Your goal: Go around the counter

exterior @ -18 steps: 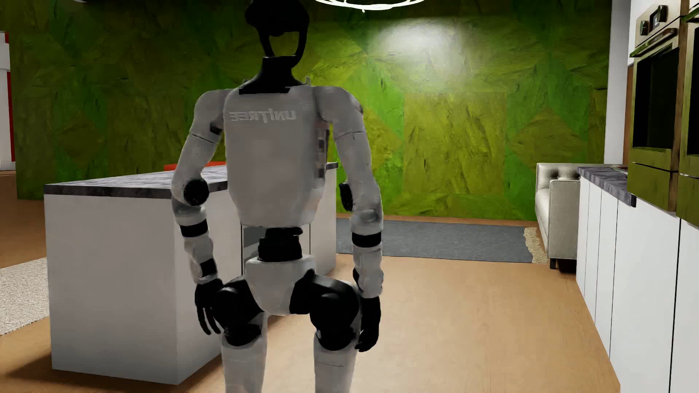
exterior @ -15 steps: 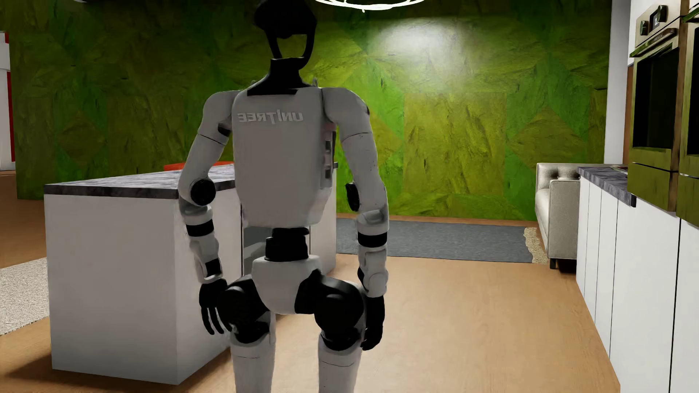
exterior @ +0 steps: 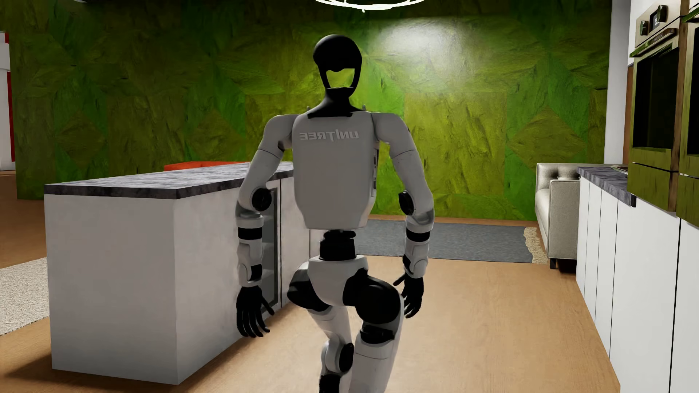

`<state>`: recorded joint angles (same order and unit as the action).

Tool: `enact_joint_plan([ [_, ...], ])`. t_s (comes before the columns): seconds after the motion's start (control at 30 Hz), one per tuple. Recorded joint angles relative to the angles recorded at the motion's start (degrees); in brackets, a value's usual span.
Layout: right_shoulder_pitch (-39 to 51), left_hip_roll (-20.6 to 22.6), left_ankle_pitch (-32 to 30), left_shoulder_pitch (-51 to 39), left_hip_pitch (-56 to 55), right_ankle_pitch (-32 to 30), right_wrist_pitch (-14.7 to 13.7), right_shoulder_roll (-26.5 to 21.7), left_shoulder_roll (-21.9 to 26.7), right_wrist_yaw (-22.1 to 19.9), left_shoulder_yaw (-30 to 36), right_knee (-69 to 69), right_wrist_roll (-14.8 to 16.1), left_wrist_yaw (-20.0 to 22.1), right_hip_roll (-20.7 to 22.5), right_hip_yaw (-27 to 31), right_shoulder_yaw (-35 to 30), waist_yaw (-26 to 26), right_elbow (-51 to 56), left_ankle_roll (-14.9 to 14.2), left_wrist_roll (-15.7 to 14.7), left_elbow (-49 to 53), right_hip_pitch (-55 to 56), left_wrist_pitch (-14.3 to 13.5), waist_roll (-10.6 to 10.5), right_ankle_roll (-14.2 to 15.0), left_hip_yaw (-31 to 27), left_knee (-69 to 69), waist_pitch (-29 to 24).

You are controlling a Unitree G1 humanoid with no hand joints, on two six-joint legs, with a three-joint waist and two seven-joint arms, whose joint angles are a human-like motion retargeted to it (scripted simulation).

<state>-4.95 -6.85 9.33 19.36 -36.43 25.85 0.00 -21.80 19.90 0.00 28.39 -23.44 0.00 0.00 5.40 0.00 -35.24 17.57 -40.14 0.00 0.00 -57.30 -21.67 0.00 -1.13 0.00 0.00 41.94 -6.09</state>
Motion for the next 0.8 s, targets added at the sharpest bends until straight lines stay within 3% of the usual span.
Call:
enact_joint_plan([
  [0.03,-1.0,0.2,0.5,0.0,-0.4,-4.6,0.0,0.4,0.1,0.0,-0.3,-2.2,0.0,0.0,-0.8,0.0,-1.1,1.1,-1.3,0.0,0.0,-0.7,0.1,0.0,0.6,0.0,0.0,3.5,0.5],
  [0.1,-3.0,2.4,3.8,-0.7,2.0,-20.7,0.0,1.1,0.1,0.0,0.9,-13.4,0.0,0.0,-2.8,0.0,-3.6,0.6,-6.1,0.0,0.0,-2.4,3.1,0.0,2.0,0.0,0.0,9.2,0.7],
  [0.13,-4.0,3.5,6.0,-1.2,4.8,-29.2,0.0,1.3,-0.1,0.0,0.9,-23.4,0.0,0.0,-2.9,0.0,-4.2,-0.8,-8.5,0.0,0.0,-2.4,7.5,0.0,1.4,0.0,0.0,9.8,0.8],
  [0.17,-4.9,4.6,7.9,-1.6,8.3,-33.6,0.0,1.1,-0.4,0.0,0.6,-35.4,0.0,0.0,-3.0,0.0,-4.8,-2.5,-9.9,0.0,0.0,-1.2,13.4,0.0,0.8,0.0,0.0,9.3,0.3],
  [0.23,-7.6,6.4,10.6,-2.8,17.3,-32.1,0.0,0.9,-0.6,0.0,0.4,-52.0,0.0,0.0,-2.7,0.0,-3.4,-7.9,-10.2,0.0,0.0,2.6,25.5,0.0,-0.5,0.0,0.0,6.0,-0.8],
  [0.27,-8.6,6.3,11.0,-3.6,22.3,-31.4,0.0,0.9,-0.5,0.0,0.1,-52.6,0.0,0.0,-1.9,0.0,-3.1,-10.9,-10.3,0.0,0.0,4.6,31.6,0.0,-1.5,0.0,0.0,2.8,-1.1],
  [0.37,-10.9,5.8,10.7,-4.8,38.0,-38.8,0.0,0.1,0.4,0.0,-2.6,-28.8,0.0,0.0,-0.5,0.0,-3.5,-19.5,-10.5,0.0,0.0,11.3,44.4,0.0,-3.7,0.0,0.0,-8.4,-1.7],
  [0.4,-11.6,5.4,11.8,-5.6,42.6,-38.7,0.0,-0.1,1.0,0.0,-2.2,-18.2,0.0,0.0,-0.9,0.0,-3.3,-22.2,-10.1,0.0,0.0,13.2,46.9,0.0,-4.1,0.0,0.0,-11.2,-1.4],
  [0.43,-11.9,5.3,13.2,-6.5,46.2,-32.3,0.0,-0.2,1.6,0.0,-2.7,-9.8,0.0,0.0,-1.3,0.0,-3.0,-23.9,-9.8,0.0,0.0,15.0,49.2,0.0,-4.1,0.0,0.0,-12.8,-0.8],
  [0.47,-12.3,5.0,14.6,-7.6,49.6,-22.2,0.0,-0.3,2.1,0.0,-2.8,-5.0,0.0,0.0,-1.7,0.0,-3.0,-25.3,-9.5,0.0,0.0,16.1,51.0,0.0,-4.3,0.0,0.0,-13.5,-0.5],
  [0.5,-12.6,4.4,15.2,-8.7,51.9,-16.6,0.0,-0.5,2.3,0.0,-2.9,-4.8,0.0,0.0,-2.6,0.0,-2.9,-26.7,-9.4,0.0,0.0,16.4,52.1,0.0,-4.7,0.0,0.0,-13.2,-0.4],
  [0.53,-12.7,4.0,14.4,-9.2,53.5,-21.0,0.0,-0.4,2.2,0.0,-3.6,-6.1,0.0,0.0,-3.1,0.0,-2.6,-28.2,-9.7,0.0,0.0,16.0,53.3,0.0,-4.9,0.0,0.0,-12.0,-0.4],
  [0.57,-13.0,2.8,11.4,-8.7,54.9,-31.3,0.0,-0.2,1.8,0.0,-4.6,-8.2,0.0,0.0,-2.2,0.0,-2.9,-29.6,-10.2,0.0,0.0,15.1,55.4,0.0,-5.3,0.0,0.0,-9.3,-0.4],
  [0.6,-12.9,1.1,4.8,-8.1,53.7,-39.6,0.0,0.1,1.1,0.0,-5.4,-12.9,0.0,0.0,-1.1,0.0,-2.9,-29.7,-11.1,0.0,0.0,13.6,56.6,0.0,-6.5,0.0,0.0,-4.4,0.3],
  [0.67,-12.0,-0.9,-10.6,-6.1,46.8,-41.3,0.0,0.5,0.3,0.0,-4.2,-18.3,0.0,0.0,3.4,0.0,-4.3,-25.7,-13.2,0.0,0.0,9.8,53.1,0.0,-7.7,0.0,0.0,14.1,1.4],
  [0.7,-11.4,-2.1,-10.5,-4.9,40.4,-38.6,0.0,1.0,0.4,0.0,-3.5,-18.3,0.0,0.0,5.7,0.0,-2.8,-23.6,-13.6,0.0,0.0,9.3,49.6,0.0,-7.9,0.0,0.0,25.1,1.8],
  [0.73,-10.7,-2.5,-4.4,-3.8,34.8,-34.5,0.0,1.4,0.3,0.0,-3.6,-16.5,0.0,0.0,6.9,0.0,-0.6,-21.1,-13.7,0.0,0.0,9.2,44.0,0.0,-7.7,0.0,0.0,32.7,1.5],
  [0.8,-8.3,-0.7,5.4,-2.5,24.4,-25.7,0.0,0.7,0.3,0.0,-2.5,-10.8,0.0,0.0,6.3,0.0,-0.4,-14.6,-12.0,0.0,0.0,7.7,31.7,0.0,-5.0,0.0,0.0,33.9,1.0],
])
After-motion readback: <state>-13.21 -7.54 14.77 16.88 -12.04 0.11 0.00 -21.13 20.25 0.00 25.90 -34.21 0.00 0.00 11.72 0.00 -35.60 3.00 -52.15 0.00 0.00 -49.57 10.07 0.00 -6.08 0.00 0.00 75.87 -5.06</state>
